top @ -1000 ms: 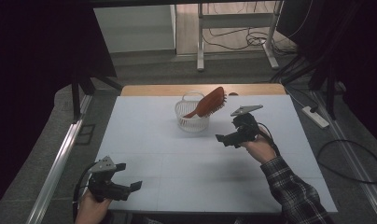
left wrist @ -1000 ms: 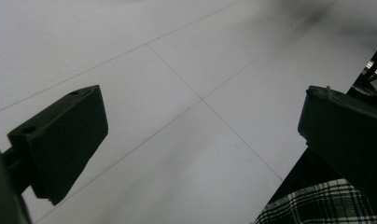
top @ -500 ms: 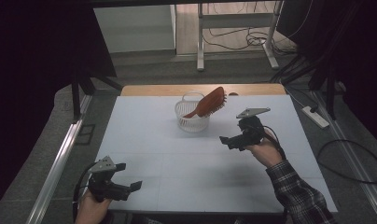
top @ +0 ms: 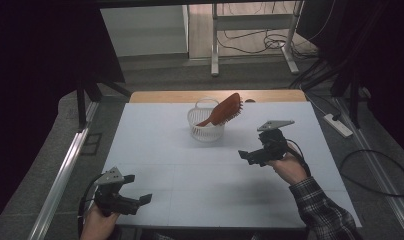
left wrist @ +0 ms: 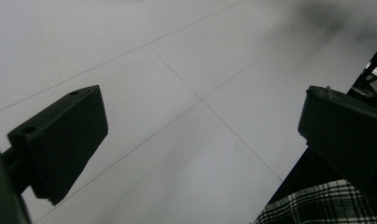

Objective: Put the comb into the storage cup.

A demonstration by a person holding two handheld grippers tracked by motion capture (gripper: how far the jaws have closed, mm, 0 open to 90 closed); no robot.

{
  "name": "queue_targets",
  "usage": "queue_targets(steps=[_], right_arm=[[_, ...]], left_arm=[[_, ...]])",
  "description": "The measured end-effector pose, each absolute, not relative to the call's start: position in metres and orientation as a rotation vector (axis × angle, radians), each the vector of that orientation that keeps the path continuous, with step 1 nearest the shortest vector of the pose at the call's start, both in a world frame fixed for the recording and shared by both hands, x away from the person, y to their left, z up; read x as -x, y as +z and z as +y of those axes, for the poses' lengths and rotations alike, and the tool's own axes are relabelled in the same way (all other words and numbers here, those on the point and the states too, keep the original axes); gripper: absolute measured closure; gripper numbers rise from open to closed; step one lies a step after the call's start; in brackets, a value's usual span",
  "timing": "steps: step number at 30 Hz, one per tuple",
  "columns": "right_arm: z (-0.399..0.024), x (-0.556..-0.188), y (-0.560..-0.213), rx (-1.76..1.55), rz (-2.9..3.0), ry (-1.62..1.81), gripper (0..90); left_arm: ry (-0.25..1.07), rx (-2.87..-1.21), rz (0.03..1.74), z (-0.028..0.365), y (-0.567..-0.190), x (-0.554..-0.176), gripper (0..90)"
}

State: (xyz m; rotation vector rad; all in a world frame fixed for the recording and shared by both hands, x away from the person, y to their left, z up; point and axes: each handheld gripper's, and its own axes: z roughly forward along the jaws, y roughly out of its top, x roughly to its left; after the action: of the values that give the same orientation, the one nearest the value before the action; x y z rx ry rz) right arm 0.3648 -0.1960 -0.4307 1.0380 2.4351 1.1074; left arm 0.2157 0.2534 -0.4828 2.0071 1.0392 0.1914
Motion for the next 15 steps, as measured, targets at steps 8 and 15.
queue_targets(steps=[8, 15], right_arm=[[-0.1997, -0.3594, -0.4361, -1.042, 2.446, 1.097, 0.0], [-0.2050, -0.3554, -0.4383, -1.055, 2.458, 1.098, 0.0]], left_arm=[[0.191, -2.008, 1.040, 0.2533, -0.4828, -0.2157, 1.4], [0.189, -2.006, 1.042, 0.2538, -0.4828, -0.2159, 1.4]])
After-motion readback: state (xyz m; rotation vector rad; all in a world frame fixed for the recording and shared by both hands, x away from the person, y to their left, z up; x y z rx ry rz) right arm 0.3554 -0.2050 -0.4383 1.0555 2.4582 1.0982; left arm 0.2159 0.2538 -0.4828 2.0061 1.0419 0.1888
